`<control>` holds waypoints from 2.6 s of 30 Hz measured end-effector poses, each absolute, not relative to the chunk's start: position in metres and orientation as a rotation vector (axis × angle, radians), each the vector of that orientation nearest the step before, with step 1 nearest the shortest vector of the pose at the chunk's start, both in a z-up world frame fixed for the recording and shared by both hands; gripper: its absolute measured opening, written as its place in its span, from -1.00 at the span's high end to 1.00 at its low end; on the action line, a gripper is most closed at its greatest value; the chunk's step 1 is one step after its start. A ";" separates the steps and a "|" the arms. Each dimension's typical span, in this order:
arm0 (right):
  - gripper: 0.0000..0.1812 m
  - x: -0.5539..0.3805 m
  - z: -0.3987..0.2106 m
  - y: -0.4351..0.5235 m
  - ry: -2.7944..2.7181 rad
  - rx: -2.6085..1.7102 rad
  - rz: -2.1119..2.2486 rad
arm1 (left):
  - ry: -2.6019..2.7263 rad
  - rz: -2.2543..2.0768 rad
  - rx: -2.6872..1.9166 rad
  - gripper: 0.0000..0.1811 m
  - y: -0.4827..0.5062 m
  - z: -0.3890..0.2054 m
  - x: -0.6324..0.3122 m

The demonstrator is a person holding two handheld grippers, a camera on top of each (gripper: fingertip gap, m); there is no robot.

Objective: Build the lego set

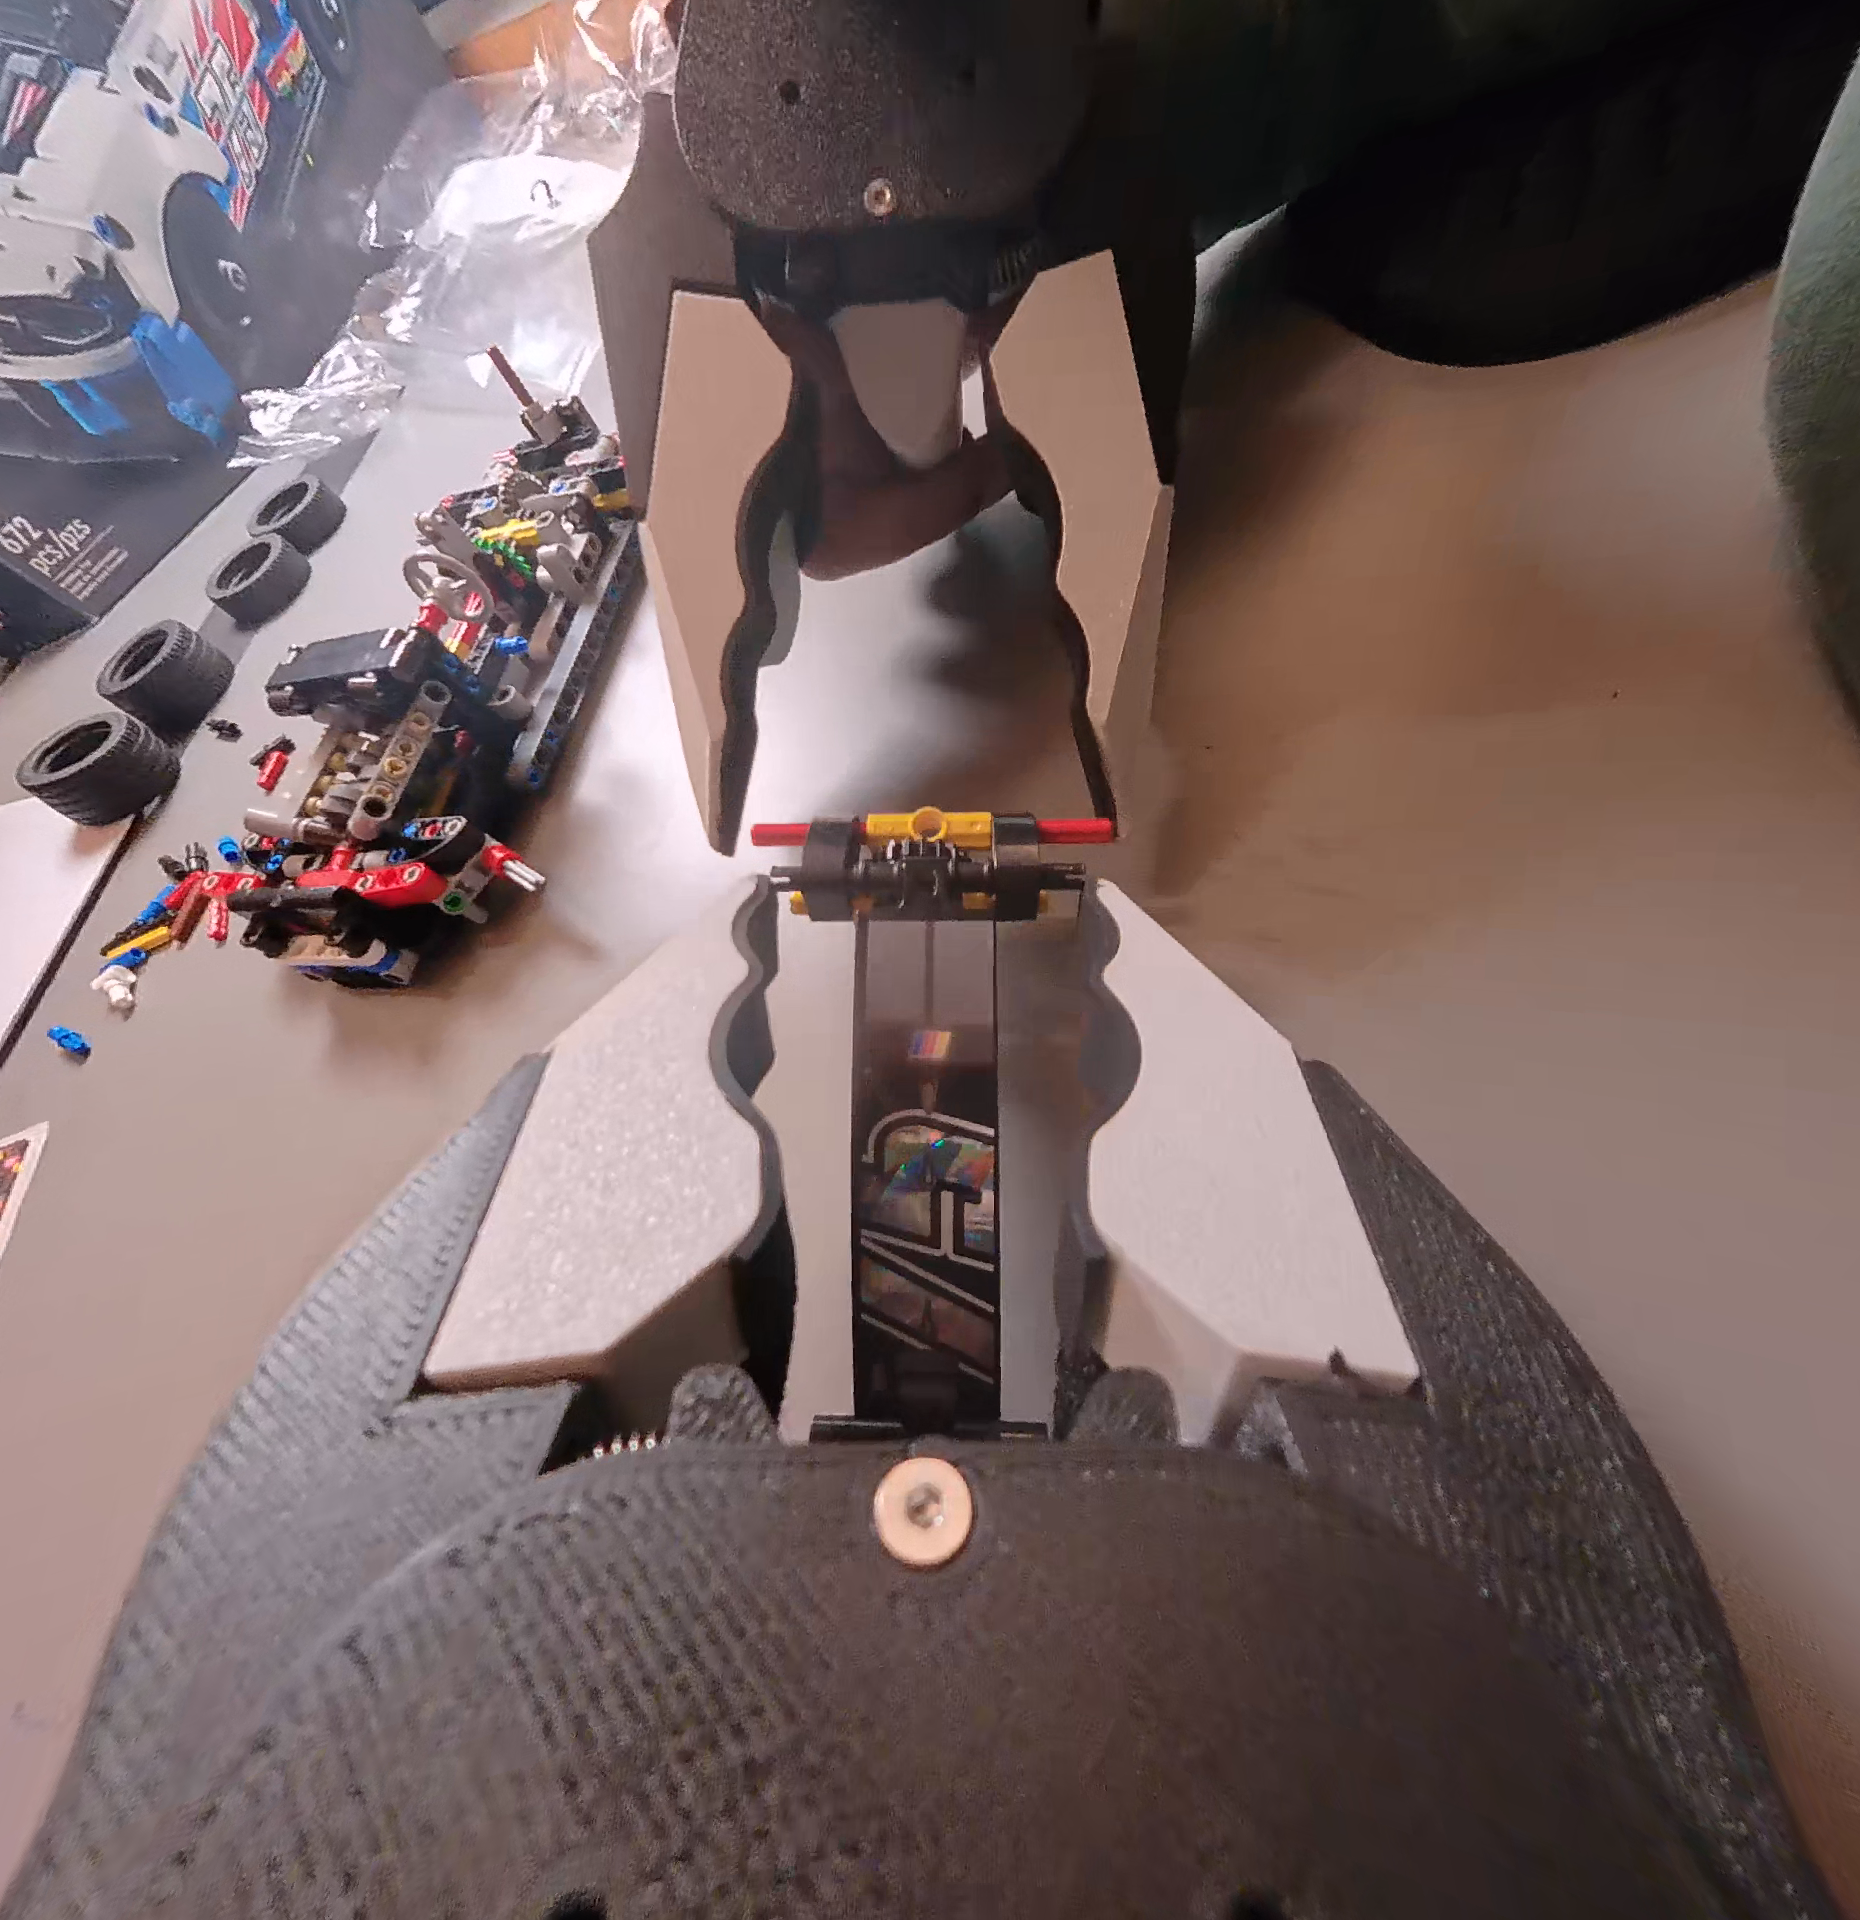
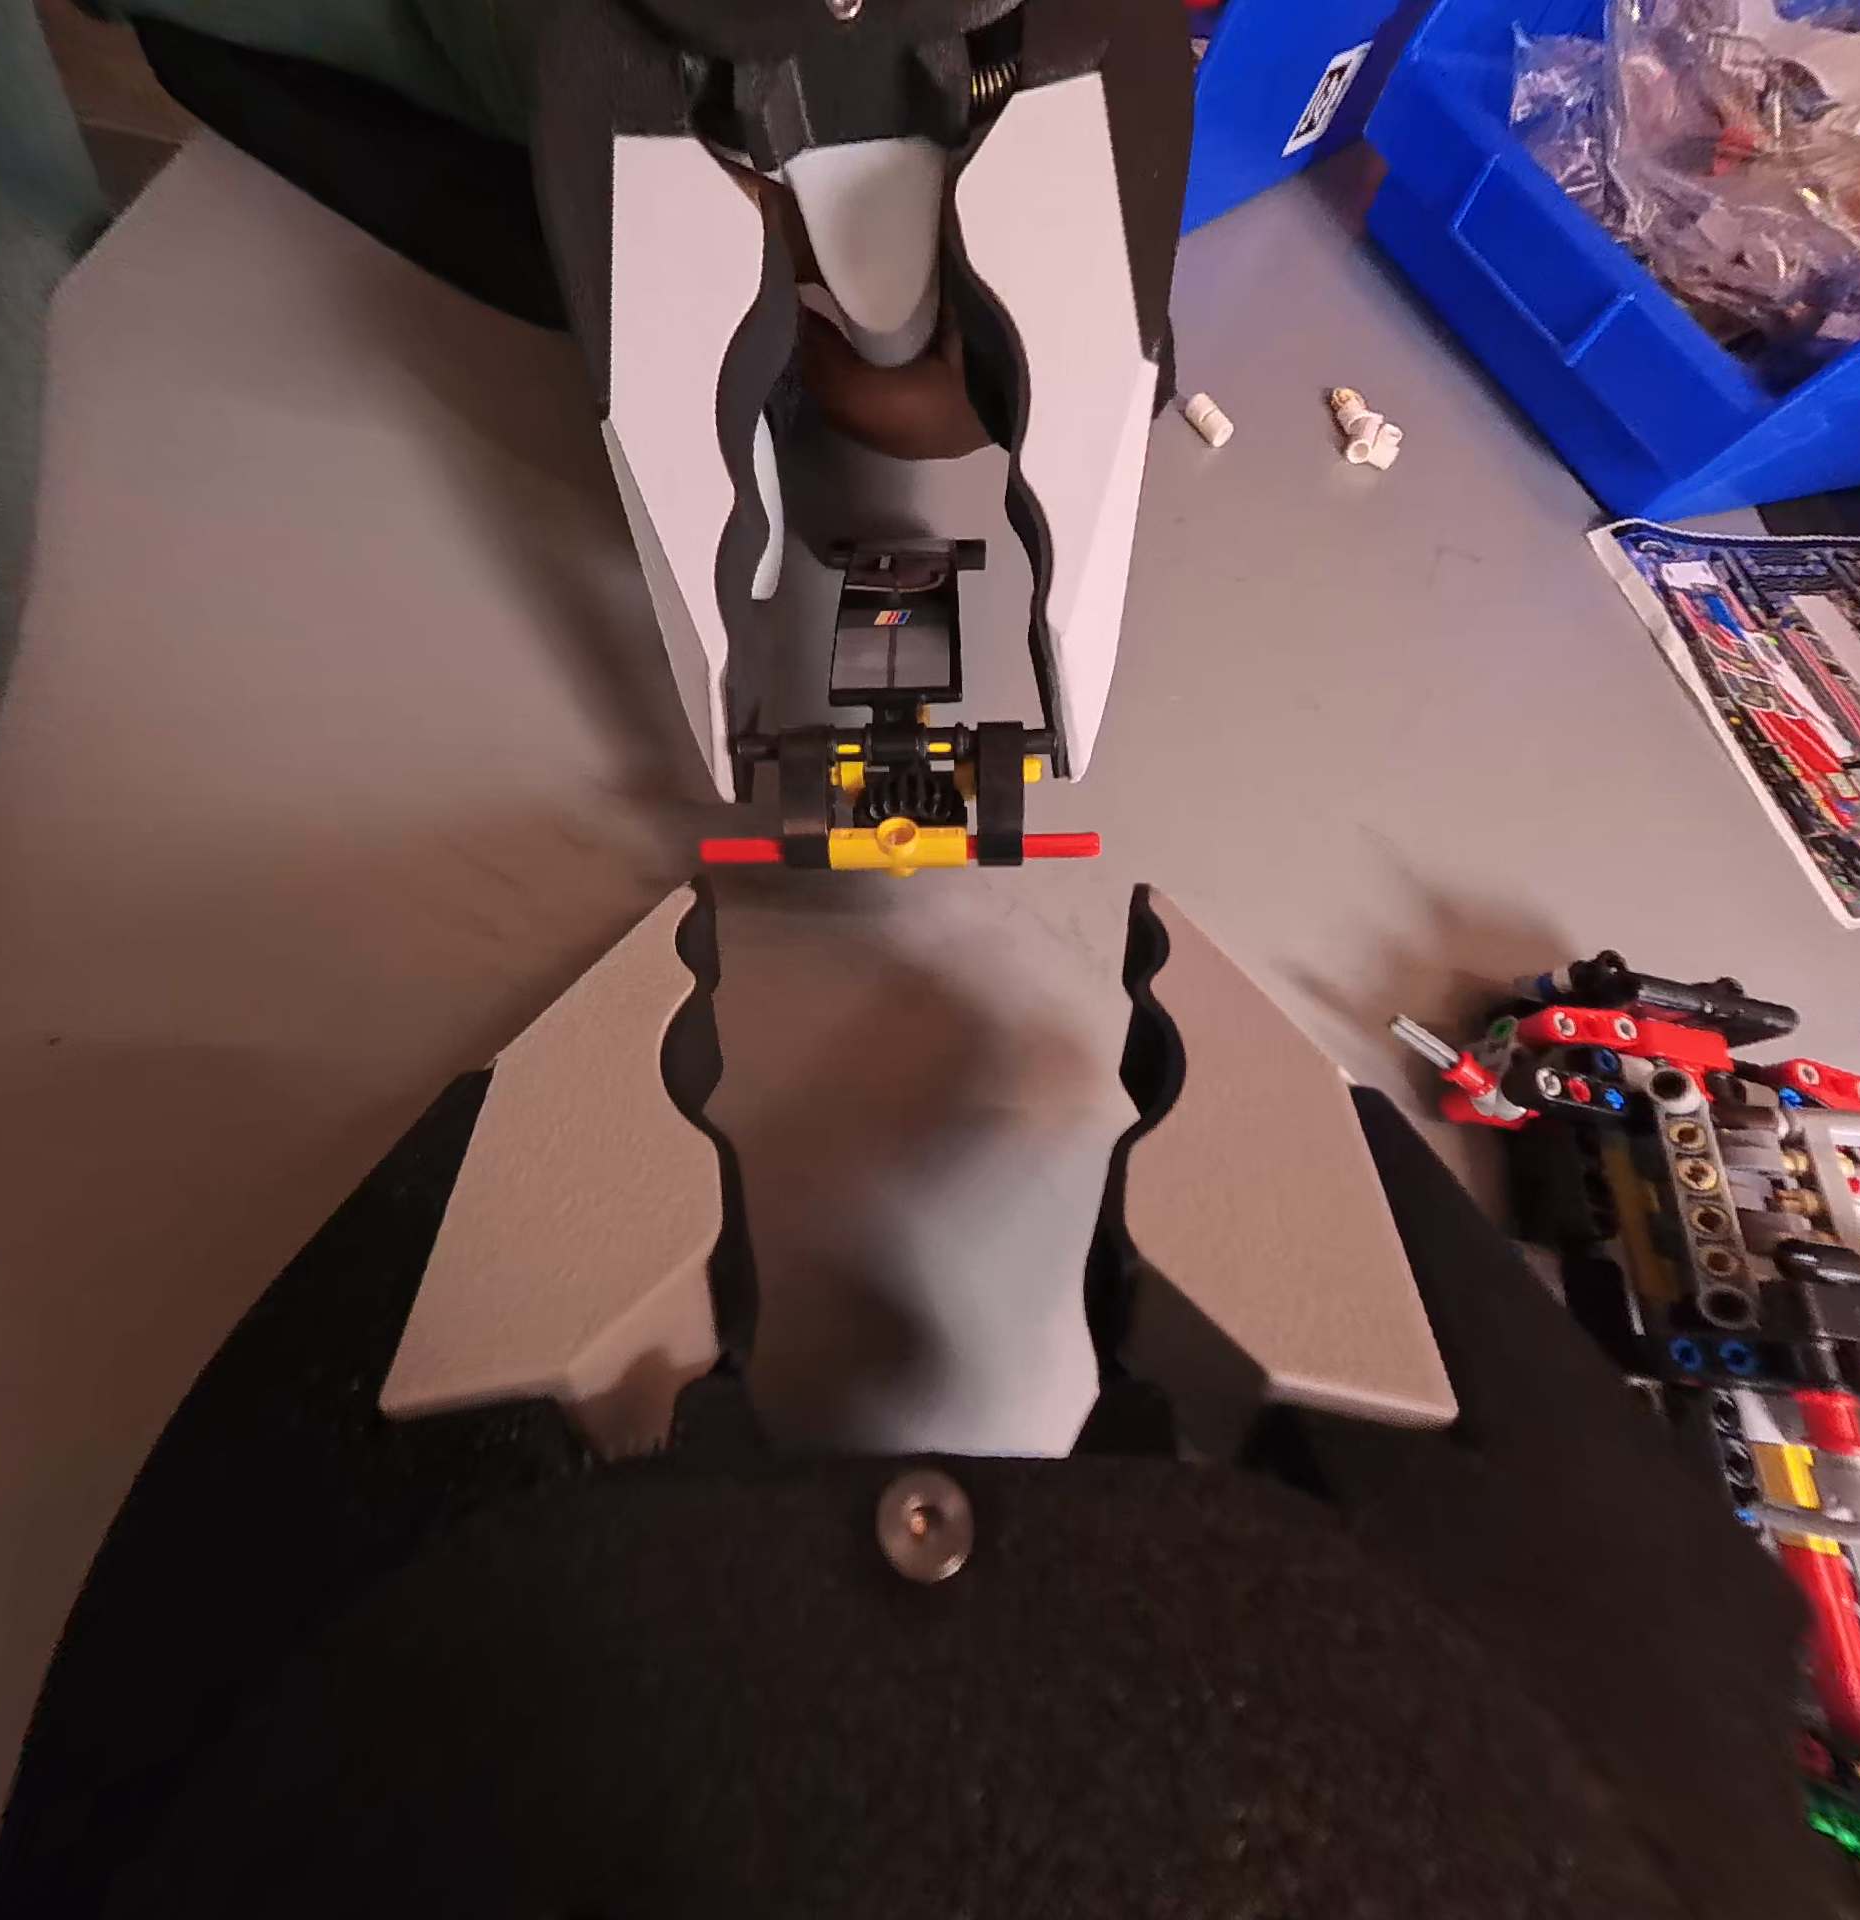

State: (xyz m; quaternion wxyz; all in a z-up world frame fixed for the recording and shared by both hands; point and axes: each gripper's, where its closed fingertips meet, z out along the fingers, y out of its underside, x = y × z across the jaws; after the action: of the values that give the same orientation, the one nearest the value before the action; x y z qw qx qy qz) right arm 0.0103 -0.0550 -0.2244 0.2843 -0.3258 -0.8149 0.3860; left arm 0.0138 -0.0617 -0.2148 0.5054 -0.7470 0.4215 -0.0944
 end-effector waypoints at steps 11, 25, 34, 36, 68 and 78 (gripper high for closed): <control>0.29 0.006 -0.212 -0.066 -2.115 -0.888 1.139 | 1.032 -0.232 -1.809 0.38 -0.063 -0.218 0.017; 0.56 0.006 -0.221 -0.064 -2.142 -0.840 1.057 | 1.020 -0.239 -1.861 0.33 -0.063 -0.223 0.011; 0.57 0.005 -0.213 -0.051 -2.055 -0.743 1.029 | 0.945 -0.251 -1.991 0.33 -0.063 -0.231 -0.021; 0.56 0.006 -0.211 -0.051 -2.045 -0.695 1.010 | 0.934 -0.255 -2.015 0.34 -0.063 -0.234 -0.026; 0.56 0.005 -0.212 -0.042 -2.021 -0.648 0.961 | 0.911 -0.366 -1.842 0.72 -0.069 -0.197 -0.009; 0.54 0.005 -0.219 -0.045 -2.066 -0.650 0.929 | 0.928 -0.368 -1.856 0.72 -0.070 -0.201 -0.009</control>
State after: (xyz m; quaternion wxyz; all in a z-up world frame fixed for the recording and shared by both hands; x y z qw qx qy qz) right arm 0.0055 -0.0447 -0.2190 0.3826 -0.2548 -0.8100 0.3642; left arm -0.0087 -0.0703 -0.2015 0.4946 -0.7654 0.3828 -0.1516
